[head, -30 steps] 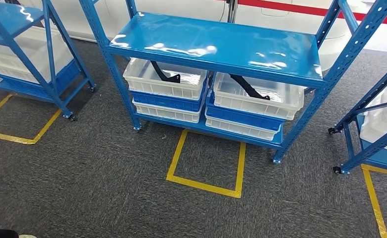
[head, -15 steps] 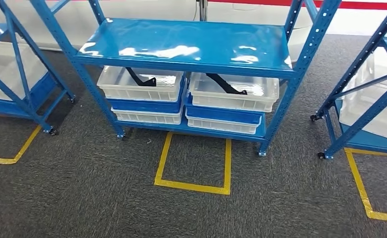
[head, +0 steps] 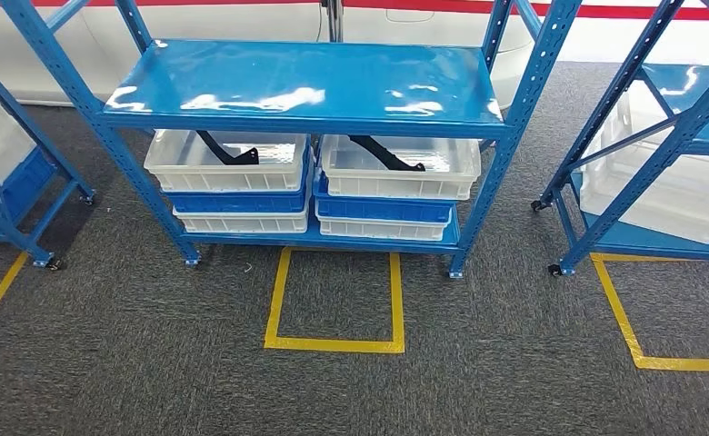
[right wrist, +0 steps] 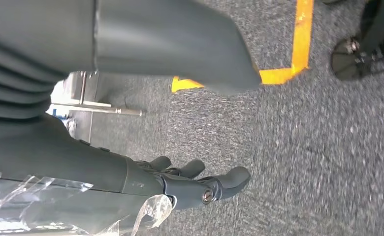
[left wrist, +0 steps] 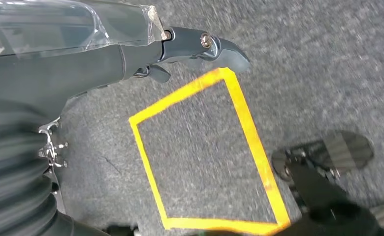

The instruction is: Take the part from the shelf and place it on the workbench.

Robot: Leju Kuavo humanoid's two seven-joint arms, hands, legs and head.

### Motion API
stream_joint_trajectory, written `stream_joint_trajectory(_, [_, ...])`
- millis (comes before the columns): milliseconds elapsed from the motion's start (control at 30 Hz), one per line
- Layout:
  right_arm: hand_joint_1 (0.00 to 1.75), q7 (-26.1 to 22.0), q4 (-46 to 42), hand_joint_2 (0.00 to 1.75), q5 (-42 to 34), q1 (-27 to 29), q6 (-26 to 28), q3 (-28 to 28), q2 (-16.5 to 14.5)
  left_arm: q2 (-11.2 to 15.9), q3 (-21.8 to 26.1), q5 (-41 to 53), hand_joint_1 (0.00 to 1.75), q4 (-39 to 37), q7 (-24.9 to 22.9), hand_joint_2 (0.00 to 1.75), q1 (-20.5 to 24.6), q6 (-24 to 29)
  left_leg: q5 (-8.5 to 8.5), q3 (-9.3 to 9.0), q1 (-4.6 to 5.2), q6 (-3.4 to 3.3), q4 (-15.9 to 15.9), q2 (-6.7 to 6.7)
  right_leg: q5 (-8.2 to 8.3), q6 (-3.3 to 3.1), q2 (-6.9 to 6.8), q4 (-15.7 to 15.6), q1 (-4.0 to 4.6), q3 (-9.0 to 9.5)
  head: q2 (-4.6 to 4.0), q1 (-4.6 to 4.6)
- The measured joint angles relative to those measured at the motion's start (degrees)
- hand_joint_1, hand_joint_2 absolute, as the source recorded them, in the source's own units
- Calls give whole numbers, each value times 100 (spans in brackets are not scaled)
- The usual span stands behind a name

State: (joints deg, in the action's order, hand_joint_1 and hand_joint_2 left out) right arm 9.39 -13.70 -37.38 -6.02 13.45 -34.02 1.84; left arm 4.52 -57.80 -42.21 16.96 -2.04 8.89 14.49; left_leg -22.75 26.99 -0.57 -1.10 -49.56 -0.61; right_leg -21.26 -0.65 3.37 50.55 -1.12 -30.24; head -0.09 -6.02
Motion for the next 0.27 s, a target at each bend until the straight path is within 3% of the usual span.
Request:
stream_joint_trajectory(100, [0,-1,0,175,-32,0,-31,-33,-4,3,-4,0,0,0,1,175,1,-1,-4,4,40,-39,-6,1,19,41,-1,-9,-30,4,0,1])
stream_joint_trajectory(133, [0,-1,0,175,-39,0,-39,-42,-4,3,-6,0,0,0,1,175,2,-1,-8,5,50,-49,-8,2,22,81,-1,-13,-40,5,0,1])
stream_joint_trajectory(233, [0,-3,0,175,-70,-1,-63,-61,-4,3,-8,0,0,0,1,175,2,2,-22,13,68,-70,-17,2,16,320,-1,-39,-71,13,0,1])
stream_joint_trajectory(267, [0,-4,0,175,-78,-1,-68,-62,-4,3,-8,0,0,0,1,175,2,4,-24,14,69,-74,-18,2,14,369,-1,-44,-77,14,0,1])
